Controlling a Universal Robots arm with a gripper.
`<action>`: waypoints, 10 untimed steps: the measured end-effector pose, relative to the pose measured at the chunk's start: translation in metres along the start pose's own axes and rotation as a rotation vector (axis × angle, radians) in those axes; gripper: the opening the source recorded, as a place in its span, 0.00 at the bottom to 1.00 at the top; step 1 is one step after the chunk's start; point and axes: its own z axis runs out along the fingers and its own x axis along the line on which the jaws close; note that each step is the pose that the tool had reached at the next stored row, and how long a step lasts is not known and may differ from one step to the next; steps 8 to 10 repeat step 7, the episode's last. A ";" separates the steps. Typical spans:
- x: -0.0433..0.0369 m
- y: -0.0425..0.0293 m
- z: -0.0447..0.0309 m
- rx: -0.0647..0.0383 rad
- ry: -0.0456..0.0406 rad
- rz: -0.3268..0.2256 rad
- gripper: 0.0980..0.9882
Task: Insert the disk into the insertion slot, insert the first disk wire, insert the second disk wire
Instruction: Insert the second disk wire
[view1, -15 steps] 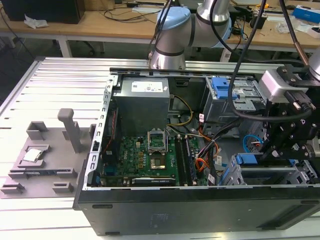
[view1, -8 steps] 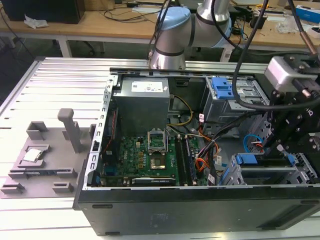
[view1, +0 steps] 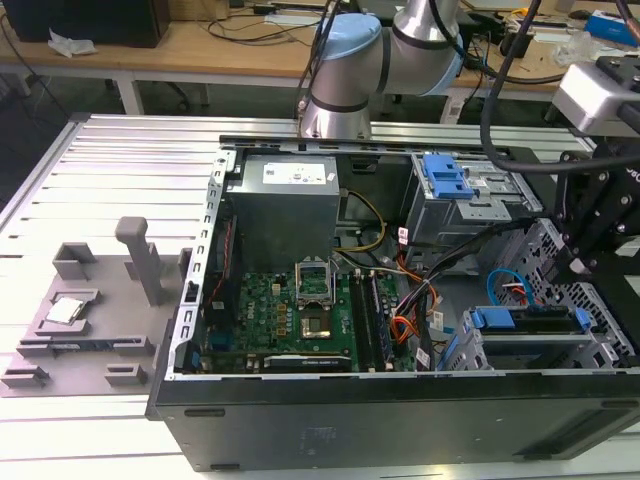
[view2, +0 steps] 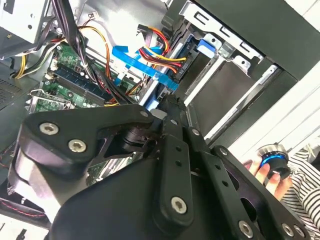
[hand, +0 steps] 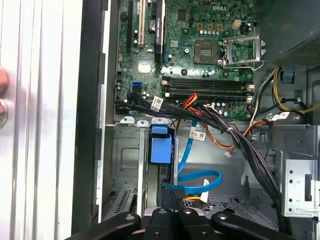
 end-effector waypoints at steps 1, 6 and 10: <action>0.0000 0.0000 0.0000 0.000 0.0000 0.000 0.01; 0.0000 0.0000 -0.0002 0.000 0.0003 0.000 0.01; 0.0000 0.0000 -0.0002 0.000 0.0002 0.000 0.01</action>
